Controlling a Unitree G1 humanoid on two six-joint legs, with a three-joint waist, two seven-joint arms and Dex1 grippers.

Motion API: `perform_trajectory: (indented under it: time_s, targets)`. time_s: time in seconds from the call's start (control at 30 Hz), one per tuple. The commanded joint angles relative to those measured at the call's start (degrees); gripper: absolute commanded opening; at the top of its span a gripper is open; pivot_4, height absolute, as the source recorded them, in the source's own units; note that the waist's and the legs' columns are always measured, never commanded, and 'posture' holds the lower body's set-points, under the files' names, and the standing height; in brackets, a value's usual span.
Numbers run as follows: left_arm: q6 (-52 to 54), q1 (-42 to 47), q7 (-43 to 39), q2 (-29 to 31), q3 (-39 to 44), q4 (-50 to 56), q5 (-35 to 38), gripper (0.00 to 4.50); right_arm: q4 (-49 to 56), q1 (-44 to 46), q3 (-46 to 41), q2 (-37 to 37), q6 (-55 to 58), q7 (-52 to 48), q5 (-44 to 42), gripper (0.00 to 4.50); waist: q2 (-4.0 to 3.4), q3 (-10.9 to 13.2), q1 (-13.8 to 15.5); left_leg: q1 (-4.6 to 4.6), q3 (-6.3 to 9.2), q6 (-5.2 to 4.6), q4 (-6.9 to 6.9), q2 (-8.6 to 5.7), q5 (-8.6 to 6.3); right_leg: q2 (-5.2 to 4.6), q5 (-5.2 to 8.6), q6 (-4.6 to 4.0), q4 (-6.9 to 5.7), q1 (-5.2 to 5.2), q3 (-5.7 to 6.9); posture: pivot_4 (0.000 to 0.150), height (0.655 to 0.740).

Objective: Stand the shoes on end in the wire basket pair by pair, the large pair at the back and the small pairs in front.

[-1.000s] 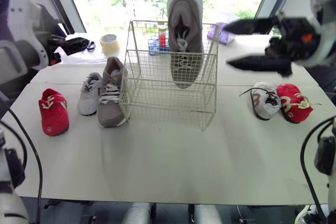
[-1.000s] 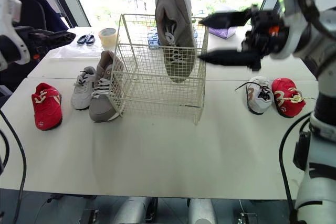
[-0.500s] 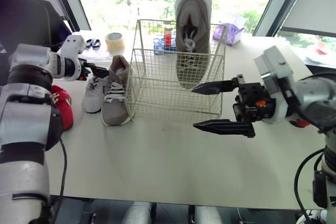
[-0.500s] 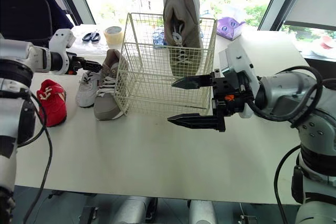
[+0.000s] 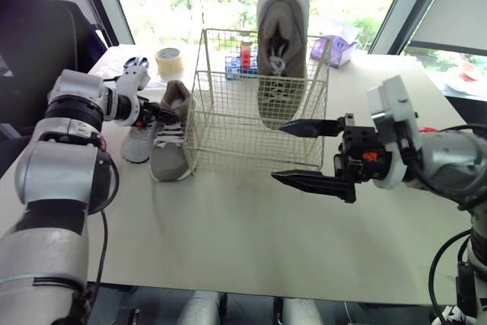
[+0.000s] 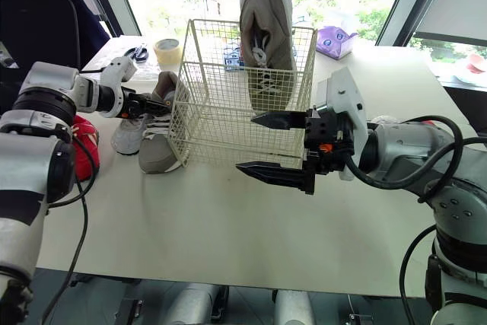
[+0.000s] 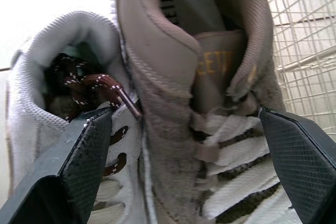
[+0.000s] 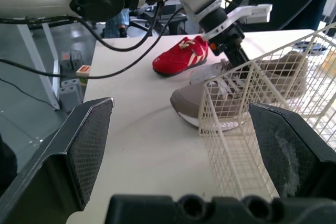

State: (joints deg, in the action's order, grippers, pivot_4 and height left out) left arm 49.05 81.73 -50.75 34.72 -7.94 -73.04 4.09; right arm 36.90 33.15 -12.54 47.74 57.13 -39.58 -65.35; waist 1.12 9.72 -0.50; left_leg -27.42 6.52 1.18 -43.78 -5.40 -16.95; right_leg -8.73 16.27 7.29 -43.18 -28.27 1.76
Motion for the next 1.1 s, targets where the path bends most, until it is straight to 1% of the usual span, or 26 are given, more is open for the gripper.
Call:
perform_trajectory:
  time_s: [0.03,0.17,0.23,0.47,0.57,0.73,0.87,0.93,1.0,1.1]
  targets:
    - [-0.74,-1.91,2.24,-3.24,2.70,-0.70,0.07,2.77,0.06,0.70,-0.21,-0.18,-1.92,1.27,0.02,4.50,0.01,-0.01,0.29,0.01,0.01,-0.01,-0.04,0.00,0.00,-0.02,0.00,0.01,0.00,0.04,0.00,0.150,0.6595]
    - [-0.68,-1.98,3.66,-3.57,4.86,-0.63,-0.29,0.80,0.04,0.43,-0.10,0.28,-2.24,2.51,-0.46,4.50,0.01,-0.04,1.33,0.02,0.05,-0.05,-0.19,-0.03,-0.03,0.01,-0.04,0.08,0.00,0.16,0.02,0.150,0.6595]
    - [-0.88,-1.89,4.08,-3.17,5.77,-0.43,-0.52,0.02,-0.01,0.01,-0.19,0.40,-2.41,2.96,-0.46,4.50,0.01,-0.04,1.27,0.02,0.05,-0.08,-0.22,-0.07,-0.04,0.00,-0.08,0.15,0.03,0.18,0.03,0.150,0.6595]
    - [-1.76,-0.85,3.72,0.35,7.15,0.78,-1.96,0.02,0.09,-1.24,-0.37,0.70,-3.54,3.45,0.35,4.50,0.02,-0.04,1.01,0.02,0.05,-0.09,-0.23,-0.07,-0.05,0.02,-0.09,0.16,0.02,0.15,0.02,0.150,0.6595]
    - [-1.46,-0.18,0.93,3.38,6.05,1.72,-3.19,1.13,-0.77,-1.53,0.29,0.62,-4.66,2.78,1.86,4.50,0.05,-0.02,0.60,-0.02,0.05,-0.09,-0.21,-0.06,-0.05,0.04,-0.09,0.16,0.01,0.09,0.02,0.150,0.6595]
    - [-0.40,1.72,2.27,7.52,6.32,1.93,-4.79,3.60,-1.03,-2.15,0.49,0.44,-5.64,2.27,2.48,4.50,0.05,-0.02,-0.59,-0.03,0.04,-0.09,-0.15,-0.03,-0.05,0.04,-0.09,0.15,0.01,0.02,-0.02,0.150,0.6595]
    - [0.67,5.79,1.74,8.65,7.49,2.61,-4.27,3.60,-1.30,-2.27,0.78,0.18,-6.24,2.37,2.85,4.50,0.13,0.03,-0.36,-0.06,0.05,-0.09,-0.18,-0.02,-0.05,0.07,-0.09,0.15,-0.02,0.00,-0.01,0.150,0.6595]
    - [0.81,6.51,0.55,8.43,6.75,2.95,-4.64,3.60,-1.41,-2.33,0.84,0.17,-6.50,2.33,3.01,4.50,0.13,0.03,-0.08,-0.06,0.04,-0.09,-0.19,-0.05,-0.05,0.06,-0.08,0.16,0.01,0.03,0.01,0.150,0.6595]
    - [2.24,7.16,0.96,7.94,7.72,2.90,-3.76,3.60,-1.53,-2.29,0.97,0.07,-6.70,2.31,3.19,4.50,0.13,0.03,-0.13,-0.05,0.04,-0.10,-0.20,-0.06,-0.05,0.04,-0.08,0.17,0.02,0.06,0.01,0.150,0.6595]
    - [4.16,7.36,-0.53,6.97,8.13,3.30,-2.96,3.60,-1.75,-2.09,1.28,-0.15,-6.89,2.35,3.55,4.50,0.13,0.03,-0.31,-0.05,0.04,-0.10,-0.19,-0.06,-0.05,0.06,-0.08,0.17,-0.01,0.04,0.00,0.150,0.6595]
